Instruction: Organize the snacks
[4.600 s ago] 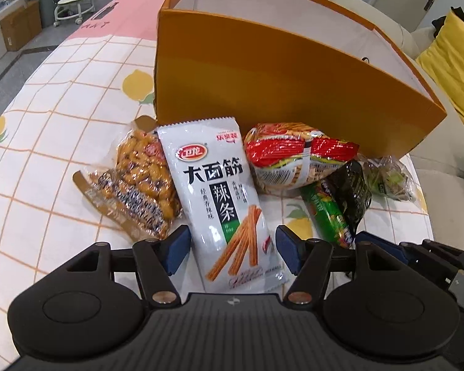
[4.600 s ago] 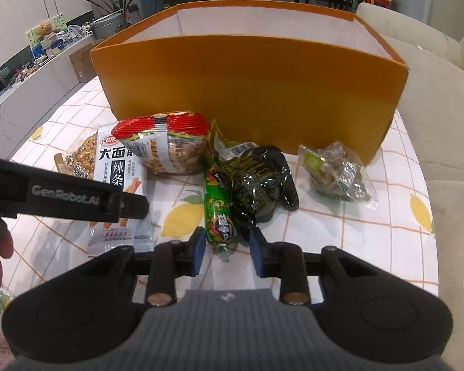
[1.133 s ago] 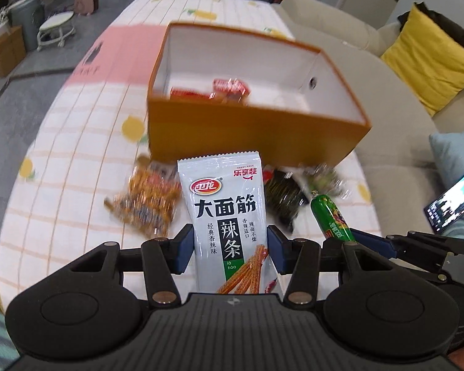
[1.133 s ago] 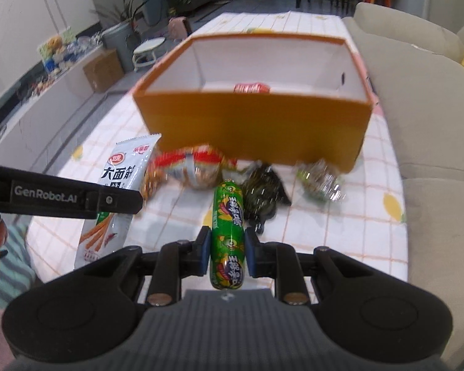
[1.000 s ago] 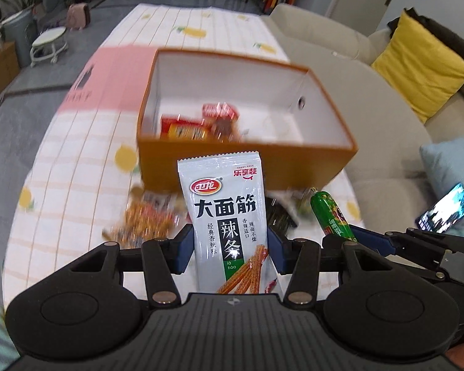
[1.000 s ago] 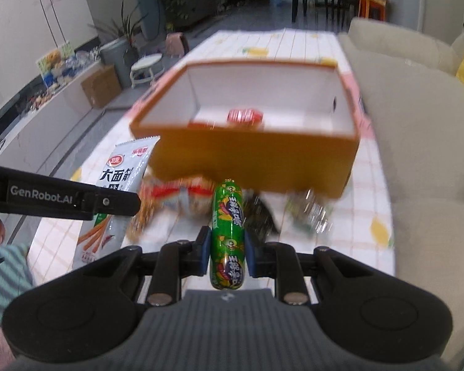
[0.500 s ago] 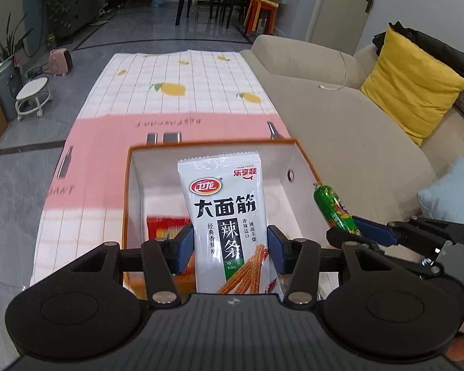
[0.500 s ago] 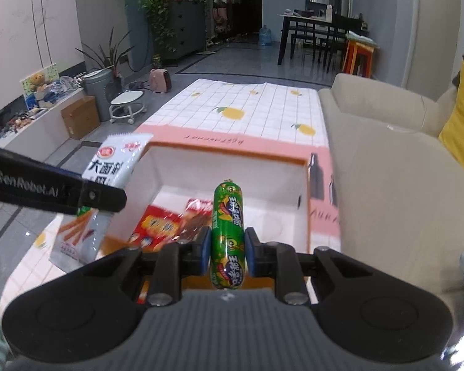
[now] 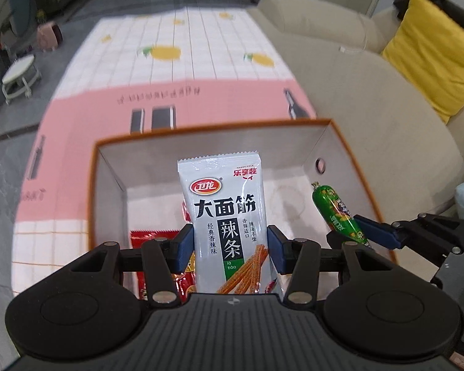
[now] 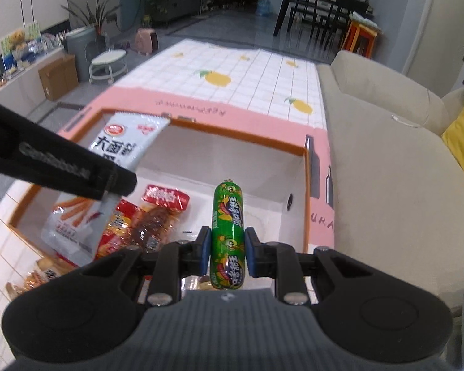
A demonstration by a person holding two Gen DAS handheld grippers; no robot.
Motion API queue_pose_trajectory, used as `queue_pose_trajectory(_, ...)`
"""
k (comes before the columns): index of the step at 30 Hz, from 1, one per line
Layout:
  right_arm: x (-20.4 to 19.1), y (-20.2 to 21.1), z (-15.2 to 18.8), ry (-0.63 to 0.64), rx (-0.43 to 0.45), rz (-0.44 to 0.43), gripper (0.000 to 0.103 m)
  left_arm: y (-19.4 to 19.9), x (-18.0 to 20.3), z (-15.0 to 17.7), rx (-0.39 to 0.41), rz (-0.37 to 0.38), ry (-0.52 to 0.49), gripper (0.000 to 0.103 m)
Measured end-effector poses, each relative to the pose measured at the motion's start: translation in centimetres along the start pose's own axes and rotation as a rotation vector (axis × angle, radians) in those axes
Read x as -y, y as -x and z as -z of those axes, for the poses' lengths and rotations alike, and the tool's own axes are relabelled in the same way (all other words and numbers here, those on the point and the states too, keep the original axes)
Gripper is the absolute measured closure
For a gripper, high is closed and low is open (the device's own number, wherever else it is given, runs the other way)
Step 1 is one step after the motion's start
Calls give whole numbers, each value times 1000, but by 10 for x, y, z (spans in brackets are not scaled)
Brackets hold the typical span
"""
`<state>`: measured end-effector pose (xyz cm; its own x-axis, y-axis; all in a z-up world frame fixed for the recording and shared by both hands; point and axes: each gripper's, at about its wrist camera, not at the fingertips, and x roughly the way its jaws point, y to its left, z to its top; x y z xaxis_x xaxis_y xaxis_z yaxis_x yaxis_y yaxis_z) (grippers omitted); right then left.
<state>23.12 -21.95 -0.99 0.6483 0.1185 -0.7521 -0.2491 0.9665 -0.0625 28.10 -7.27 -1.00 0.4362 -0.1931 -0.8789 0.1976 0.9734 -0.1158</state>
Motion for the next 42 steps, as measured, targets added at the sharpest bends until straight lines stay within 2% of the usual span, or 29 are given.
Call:
queue_pose_trajectory(9,-5,-50,4,66,-128,-5,84,-53,-3,0,-121,-46,-36,47)
queue_pose_trajectory(14,-11,-67,12,100,-179,5,84,-69,-5,3,-153,-71,-46,46)
queue_pose_trajectory(23,-18,-80,13,141,-215,14,83,-86,-7,8,-206,-91,-60,46)
queue_pose_trajectory(27,-17,-83,12,139,-219,15,83,-85,-8,9,-204,-95,-57,45)
queue_pose_trajectory(29,-16,-82,12,134,-220,15,83,-83,-8,8,-201,-106,-68,37)
queue_pose_trajectory(30,-16,-81,11,133,-218,16,82,-83,-7,8,-204,-105,-76,36)
queue_pose_trajectory(32,-16,-80,11,138,-215,22,72,-81,-5,8,-207,-111,-90,34)
queue_pose_trajectory(38,-15,-70,9,136,-197,28,66,-65,-6,7,-167,-123,-83,28)
queue_pose_trajectory(40,-14,-63,8,129,-181,36,54,-58,-7,6,-152,-123,-81,27)
queue_pose_trajectory(42,-13,-57,7,117,-163,42,49,-49,-8,5,-132,-125,-73,27)
